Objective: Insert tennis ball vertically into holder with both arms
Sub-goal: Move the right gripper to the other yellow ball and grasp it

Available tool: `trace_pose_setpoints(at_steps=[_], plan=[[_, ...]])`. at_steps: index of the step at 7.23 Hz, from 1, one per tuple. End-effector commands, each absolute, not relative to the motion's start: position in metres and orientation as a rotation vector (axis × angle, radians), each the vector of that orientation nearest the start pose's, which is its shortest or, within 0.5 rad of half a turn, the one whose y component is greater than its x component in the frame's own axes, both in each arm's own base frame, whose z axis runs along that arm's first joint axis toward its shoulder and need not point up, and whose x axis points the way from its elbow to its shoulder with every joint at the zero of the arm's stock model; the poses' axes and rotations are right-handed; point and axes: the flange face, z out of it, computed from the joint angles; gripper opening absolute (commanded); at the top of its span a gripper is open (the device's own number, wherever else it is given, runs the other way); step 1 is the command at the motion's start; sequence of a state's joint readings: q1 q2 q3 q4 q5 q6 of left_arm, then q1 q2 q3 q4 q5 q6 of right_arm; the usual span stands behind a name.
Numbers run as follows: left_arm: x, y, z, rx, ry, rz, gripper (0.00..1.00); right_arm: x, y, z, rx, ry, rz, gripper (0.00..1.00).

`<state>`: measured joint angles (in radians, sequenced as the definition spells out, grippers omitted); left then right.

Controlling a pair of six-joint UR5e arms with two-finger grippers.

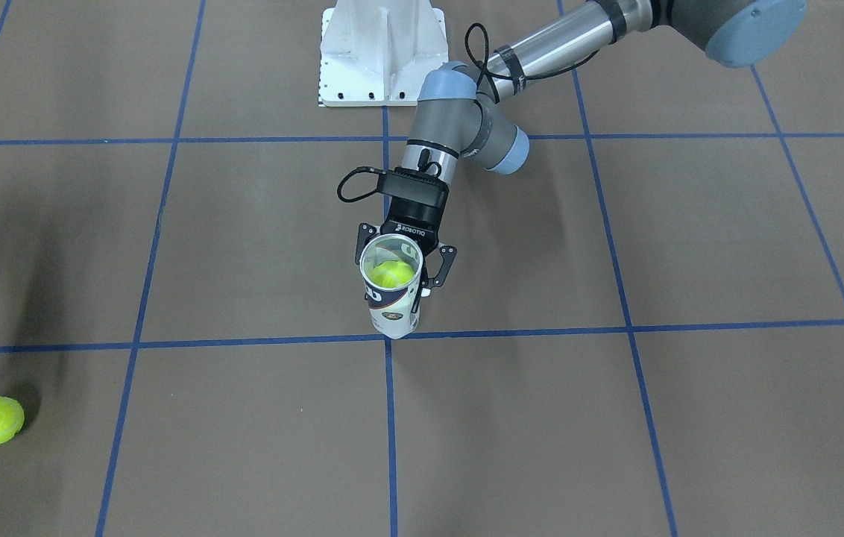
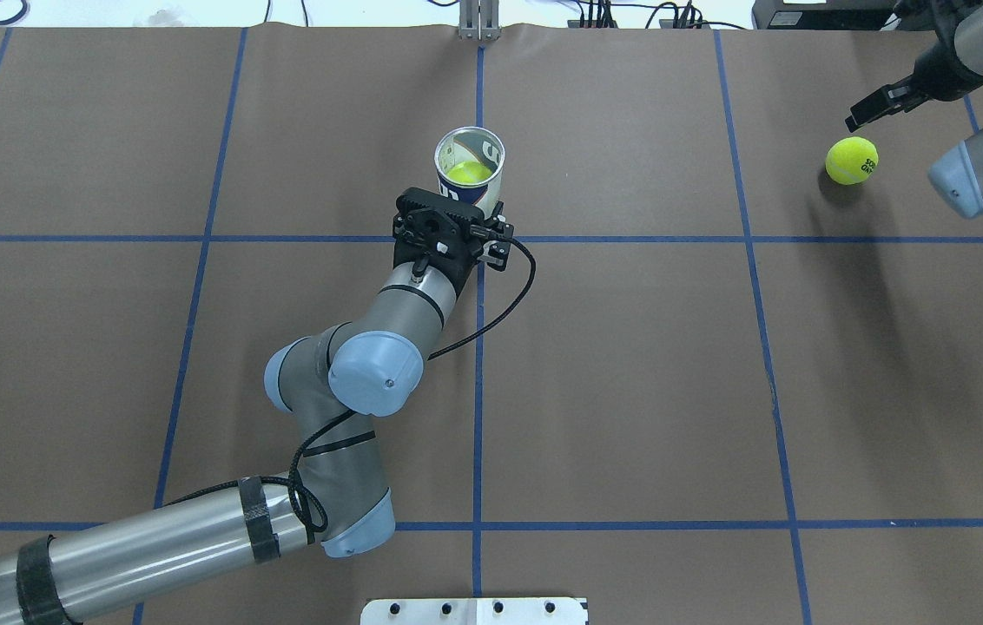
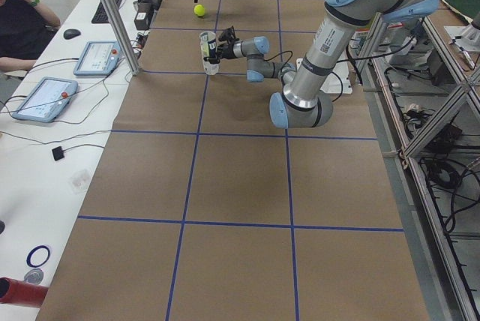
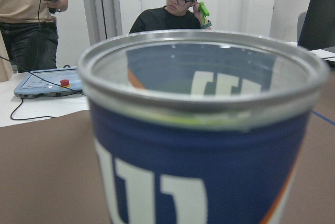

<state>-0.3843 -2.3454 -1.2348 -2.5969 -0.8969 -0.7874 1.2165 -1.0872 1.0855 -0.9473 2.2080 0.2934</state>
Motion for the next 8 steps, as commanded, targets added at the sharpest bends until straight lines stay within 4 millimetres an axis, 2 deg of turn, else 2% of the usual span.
trace_pose_setpoints(at_steps=[1,4,6,7,8], plan=[[0.611,-0.462,0.210,1.219,0.854,-0.172,0.73,-0.192,-0.694,0.561,0.346,-0.773,-0.262,1.00],[0.610,-0.463,0.210,1.219,0.854,-0.172,0.73,-0.223,-0.682,0.578,0.306,-0.756,-0.294,1.00],[0.610,-0.463,0.210,1.219,0.853,-0.173,0.73,-0.232,-0.683,0.580,0.299,-0.741,-0.298,0.98],[0.611,-0.462,0.211,1.218,0.853,-0.172,0.73,-0.231,-0.685,0.580,0.298,-0.725,-0.292,0.81],[0.610,-0.463,0.211,1.218,0.852,-0.171,0.73,-0.233,-0.688,0.576,0.304,-0.716,-0.291,0.57]])
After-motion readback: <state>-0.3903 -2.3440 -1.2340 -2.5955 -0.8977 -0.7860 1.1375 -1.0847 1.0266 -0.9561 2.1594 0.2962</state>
